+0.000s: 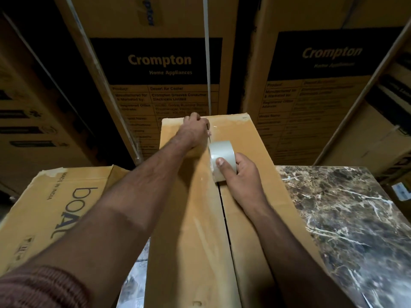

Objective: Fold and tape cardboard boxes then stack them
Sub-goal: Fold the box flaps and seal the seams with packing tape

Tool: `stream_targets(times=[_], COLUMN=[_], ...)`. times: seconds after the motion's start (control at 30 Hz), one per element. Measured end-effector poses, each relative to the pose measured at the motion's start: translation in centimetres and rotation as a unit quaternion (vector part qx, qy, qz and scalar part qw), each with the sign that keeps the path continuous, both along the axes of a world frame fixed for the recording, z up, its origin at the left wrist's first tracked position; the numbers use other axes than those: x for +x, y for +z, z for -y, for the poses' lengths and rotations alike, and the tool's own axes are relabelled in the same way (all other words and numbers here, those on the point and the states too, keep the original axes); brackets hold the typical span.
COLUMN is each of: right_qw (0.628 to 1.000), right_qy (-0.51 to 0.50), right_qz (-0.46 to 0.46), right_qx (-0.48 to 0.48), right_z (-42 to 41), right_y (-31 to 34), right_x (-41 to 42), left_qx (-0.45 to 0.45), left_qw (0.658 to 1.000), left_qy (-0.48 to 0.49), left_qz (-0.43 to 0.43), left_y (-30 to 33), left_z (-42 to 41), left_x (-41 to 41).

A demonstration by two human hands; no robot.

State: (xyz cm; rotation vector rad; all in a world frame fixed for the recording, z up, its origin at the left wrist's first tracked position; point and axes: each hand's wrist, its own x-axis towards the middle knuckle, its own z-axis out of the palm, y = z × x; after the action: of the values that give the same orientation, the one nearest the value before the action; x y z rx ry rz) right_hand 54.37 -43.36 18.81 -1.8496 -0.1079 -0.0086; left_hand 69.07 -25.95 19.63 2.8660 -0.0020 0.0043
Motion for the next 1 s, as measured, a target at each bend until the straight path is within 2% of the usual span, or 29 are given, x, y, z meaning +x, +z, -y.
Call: stream_targets(times=[0.1, 0.17, 0.23, 0.33, 0.43, 0.67, 0.87, 1.0], right_qw=[0.999, 0.999, 0.999, 0.997, 0.999, 1.000, 0.998, 0.998], right_qy=[-0.028, -0.024, -0.013, 0.005, 0.012, 0.017, 0.028, 0.047], right_qz=[-0.005, -0.027, -0.046, -0.065, -0.034, -0.015, -0.052, -0.046], right_qx=[-0.021, -0.021, -0.008, 0.032, -0.004, -0.022, 0.006, 0.006], right_z=[0.2, 0.6, 0.9, 1.5, 2.3, 2.0, 2.2, 2.3], right_y=[0.3, 0.2, 0.4, 0.4, -0.5, 0.2, 0.3, -0.5], right_x=[-1.4, -2.3, -2.8, -3.1, -4.3, -4.1, -3.4, -3.7], left_qx=[0.077, 0.091, 0.065, -0.012, 0.008, 0.103, 0.102, 0.120], left_qw=[0.997, 0.996, 0.998, 0.996, 0.988, 0.989, 0.991, 0.991], left_qy=[0.012, 0.014, -0.002, -0.048, -0.096, -0.066, -0.033, -0.055], left_qz=[-0.005, -0.006, -0.014, -0.074, -0.118, -0.089, -0.080, 0.000], left_y=[-0.2, -0.4, 0.5, 2.2, 2.3, 0.4, -0.3, -1.0], left_z=[1.1, 1.8, 1.8, 1.2, 2.0, 1.0, 2.5, 3.0], left_x=[-0.8, -1.5, -1.8, -2.3, -3.2, -2.0, -2.0, -3.9])
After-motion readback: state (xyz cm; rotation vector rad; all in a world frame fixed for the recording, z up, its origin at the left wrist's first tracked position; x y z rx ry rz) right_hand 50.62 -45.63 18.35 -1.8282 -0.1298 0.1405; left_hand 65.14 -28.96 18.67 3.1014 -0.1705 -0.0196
